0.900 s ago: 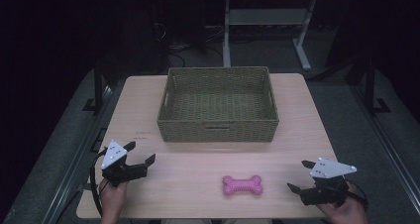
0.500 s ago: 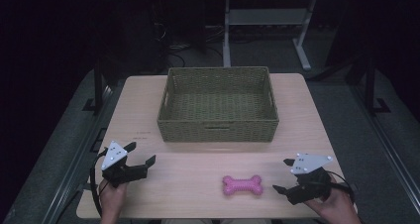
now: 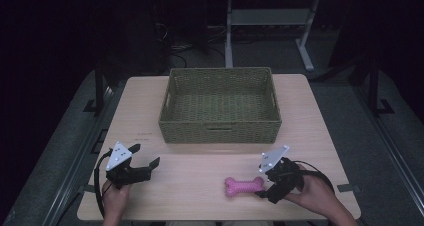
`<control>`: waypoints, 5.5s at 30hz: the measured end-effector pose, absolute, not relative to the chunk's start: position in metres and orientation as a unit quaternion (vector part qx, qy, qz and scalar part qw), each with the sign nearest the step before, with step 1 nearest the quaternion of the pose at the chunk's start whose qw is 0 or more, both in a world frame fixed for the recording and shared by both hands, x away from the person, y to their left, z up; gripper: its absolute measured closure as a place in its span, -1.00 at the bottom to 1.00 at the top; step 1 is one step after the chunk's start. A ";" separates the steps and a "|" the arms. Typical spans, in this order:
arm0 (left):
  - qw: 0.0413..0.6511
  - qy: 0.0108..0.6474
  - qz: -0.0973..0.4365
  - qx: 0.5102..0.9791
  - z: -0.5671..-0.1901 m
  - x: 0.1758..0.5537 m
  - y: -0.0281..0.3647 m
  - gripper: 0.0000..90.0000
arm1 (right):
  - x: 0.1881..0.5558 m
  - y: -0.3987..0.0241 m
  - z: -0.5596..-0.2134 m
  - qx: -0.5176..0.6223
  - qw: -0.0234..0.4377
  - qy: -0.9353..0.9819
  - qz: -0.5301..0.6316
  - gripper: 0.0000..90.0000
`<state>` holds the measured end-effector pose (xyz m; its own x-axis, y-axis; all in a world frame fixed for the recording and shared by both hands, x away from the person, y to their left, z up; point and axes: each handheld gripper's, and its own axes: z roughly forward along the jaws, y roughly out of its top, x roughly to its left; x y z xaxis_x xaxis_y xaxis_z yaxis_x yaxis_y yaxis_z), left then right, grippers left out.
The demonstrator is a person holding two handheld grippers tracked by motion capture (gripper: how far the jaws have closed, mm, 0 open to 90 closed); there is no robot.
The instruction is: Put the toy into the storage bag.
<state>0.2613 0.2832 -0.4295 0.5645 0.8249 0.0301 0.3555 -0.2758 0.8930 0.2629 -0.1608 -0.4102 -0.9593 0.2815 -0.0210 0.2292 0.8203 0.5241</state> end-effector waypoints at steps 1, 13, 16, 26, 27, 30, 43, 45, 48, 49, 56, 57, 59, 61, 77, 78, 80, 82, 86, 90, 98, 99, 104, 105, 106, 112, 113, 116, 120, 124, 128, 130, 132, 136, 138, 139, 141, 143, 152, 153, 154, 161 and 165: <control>0.458 0.390 0.256 0.757 -0.430 0.261 0.283 -0.69 | 0.263 -0.161 -0.410 0.134 0.049 0.953 0.268 -0.59; 0.458 0.397 0.254 0.754 -0.431 0.261 0.287 -0.69 | 0.277 -0.125 -0.420 0.090 0.000 0.972 0.216 -0.45; 0.459 0.400 0.252 0.752 -0.431 0.263 0.288 -0.69 | 0.279 -0.115 -0.424 0.082 -0.005 0.977 0.197 -0.34; 0.459 0.401 0.251 0.752 -0.431 0.262 0.289 -0.69 | 0.284 -0.101 -0.434 0.045 -0.016 0.987 0.156 0.14; 0.459 0.401 0.251 0.752 -0.431 0.262 0.289 -0.69 | 0.284 -0.101 -0.434 0.045 -0.016 0.987 0.156 0.14; 0.460 0.403 0.252 0.750 -0.431 0.262 0.289 -0.69 | 0.285 -0.099 -0.434 0.037 -0.010 0.988 0.150 0.25; 0.462 0.408 0.250 0.747 -0.431 0.260 0.294 -0.69 | 0.294 -0.097 -0.431 0.039 -0.037 0.988 0.144 0.30; 0.465 0.412 0.251 0.742 -0.431 0.259 0.296 -0.69 | 0.301 -0.098 -0.422 0.047 -0.046 0.985 0.158 0.30; 0.465 0.415 0.252 0.740 -0.431 0.258 0.298 -0.69 | 0.306 -0.098 -0.414 0.051 -0.047 0.983 0.168 0.30; 0.465 0.415 0.253 0.740 -0.431 0.258 0.298 -0.69 | 0.309 -0.098 -0.409 0.051 -0.047 0.983 0.173 0.30; 0.464 0.413 0.254 0.741 -0.431 0.257 0.298 -0.69 | 0.327 -0.099 -0.384 0.055 -0.046 0.978 0.195 0.30; 0.464 0.413 0.254 0.742 -0.431 0.257 0.298 -0.69 | 0.330 -0.099 -0.380 0.056 -0.045 0.978 0.198 0.30; 0.463 0.414 0.253 0.742 -0.431 0.258 0.299 -0.69 | 0.333 -0.098 -0.374 0.054 -0.040 0.977 0.201 0.30; 0.464 0.415 0.252 0.741 -0.431 0.258 0.299 -0.69 | 0.337 -0.099 -0.367 0.052 -0.039 0.976 0.206 0.30; 0.463 0.414 0.252 0.742 -0.431 0.258 0.300 -0.69 | 0.365 -0.096 -0.337 0.057 -0.036 0.975 0.214 0.31; 0.463 0.414 0.252 0.742 -0.431 0.259 0.300 -0.69 | 0.366 -0.095 -0.335 0.057 -0.037 0.975 0.212 0.30; 0.463 0.414 0.252 0.742 -0.431 0.259 0.300 -0.69 | 0.367 -0.095 -0.334 0.056 -0.037 0.975 0.213 0.30; 0.464 0.415 0.251 0.741 -0.431 0.259 0.300 -0.69 | 0.370 -0.094 -0.331 0.057 -0.037 0.974 0.214 0.31; 0.462 0.413 0.252 0.743 -0.431 0.259 0.299 -0.69 | 0.374 -0.094 -0.326 0.056 -0.034 0.975 0.212 0.31; 0.462 0.412 0.251 0.744 -0.431 0.260 0.299 -0.69 | 0.379 -0.095 -0.321 0.059 -0.032 0.974 0.217 0.30; 0.461 0.411 0.249 0.746 -0.431 0.260 0.297 -0.69 | 0.394 -0.096 -0.309 0.061 -0.021 0.975 0.214 0.30; 0.461 0.411 0.249 0.746 -0.431 0.260 0.297 -0.69 | 0.394 -0.096 -0.309 0.061 -0.021 0.975 0.214 0.30; 0.460 0.412 0.249 0.746 -0.432 0.260 0.297 -0.69 | 0.406 -0.096 -0.299 0.065 -0.015 0.974 0.216 0.31; 0.459 0.411 0.249 0.747 -0.432 0.260 0.297 -0.69 | 0.412 -0.096 -0.295 0.069 -0.013 0.974 0.214 0.30; 0.459 0.412 0.248 0.747 -0.432 0.260 0.296 -0.69 | 0.416 -0.097 -0.294 0.069 -0.011 0.974 0.215 0.30; 0.457 0.412 0.249 0.748 -0.432 0.261 0.297 -0.69 | 0.432 -0.098 -0.293 0.082 -0.016 0.974 0.210 0.30; 0.456 0.412 0.249 0.748 -0.432 0.261 0.297 -0.69 | 0.435 -0.098 -0.292 0.083 -0.016 0.974 0.211 0.31; 0.455 0.412 0.249 0.749 -0.432 0.261 0.296 -0.69 | 0.443 -0.099 -0.292 0.087 -0.016 0.974 0.207 0.31; 0.455 0.411 0.249 0.750 -0.432 0.261 0.296 -0.69 | 0.454 -0.098 -0.294 0.089 -0.016 0.975 0.204 0.30; 0.455 0.411 0.250 0.749 -0.432 0.261 0.297 -0.69 | 0.463 -0.097 -0.297 0.090 -0.018 0.975 0.200 0.30; 0.456 0.413 0.249 0.748 -0.432 0.261 0.298 -0.69 | 0.474 -0.099 -0.305 0.097 -0.021 0.975 0.199 0.30; 0.454 0.411 0.249 0.750 -0.432 0.261 0.297 -0.69 | 0.476 -0.099 -0.306 0.099 -0.021 0.975 0.197 0.30; 0.454 0.410 0.248 0.751 -0.432 0.261 0.297 -0.69 | 0.479 -0.100 -0.311 0.104 -0.022 0.975 0.193 0.30; 0.453 0.410 0.248 0.752 -0.432 0.262 0.295 -0.69 | 0.486 -0.102 -0.319 0.112 -0.025 0.976 0.188 0.30; 0.453 0.410 0.248 0.752 -0.433 0.262 0.294 -0.69 | 0.487 -0.102 -0.321 0.112 -0.026 0.976 0.186 0.30; 0.452 0.409 0.248 0.753 -0.433 0.262 0.294 -0.69 | 0.490 -0.102 -0.324 0.114 -0.027 0.976 0.185 0.30; 0.451 0.409 0.248 0.753 -0.433 0.262 0.294 -0.69 | 0.492 -0.102 -0.325 0.115 -0.029 0.975 0.186 0.30; 0.451 0.408 0.247 0.754 -0.433 0.262 0.294 -0.69 | 0.494 -0.102 -0.329 0.116 -0.030 0.975 0.186 0.30; 0.450 0.407 0.246 0.756 -0.433 0.263 0.292 -0.69 | 0.504 -0.103 -0.356 0.133 -0.045 0.973 0.181 0.30; 0.450 0.408 0.245 0.756 -0.433 0.263 0.292 -0.69 | 0.504 -0.103 -0.358 0.133 -0.045 0.974 0.178 0.30; 0.449 0.408 0.246 0.756 -0.433 0.263 0.292 -0.69 | 0.504 -0.102 -0.360 0.134 -0.045 0.974 0.176 0.30; 0.449 0.409 0.248 0.755 -0.434 0.263 0.293 -0.69 | 0.505 -0.097 -0.365 0.132 -0.056 0.974 0.177 0.30; 0.449 0.408 0.247 0.755 -0.433 0.263 0.293 -0.69 | 0.504 -0.098 -0.372 0.136 -0.061 0.972 0.184 0.29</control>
<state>0.2630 0.2926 -0.4335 0.5443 0.8389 0.0070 0.3945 -0.2633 0.8804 0.5040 -0.0981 -0.3724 -0.9558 0.2413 0.1678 0.2858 0.8958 0.3403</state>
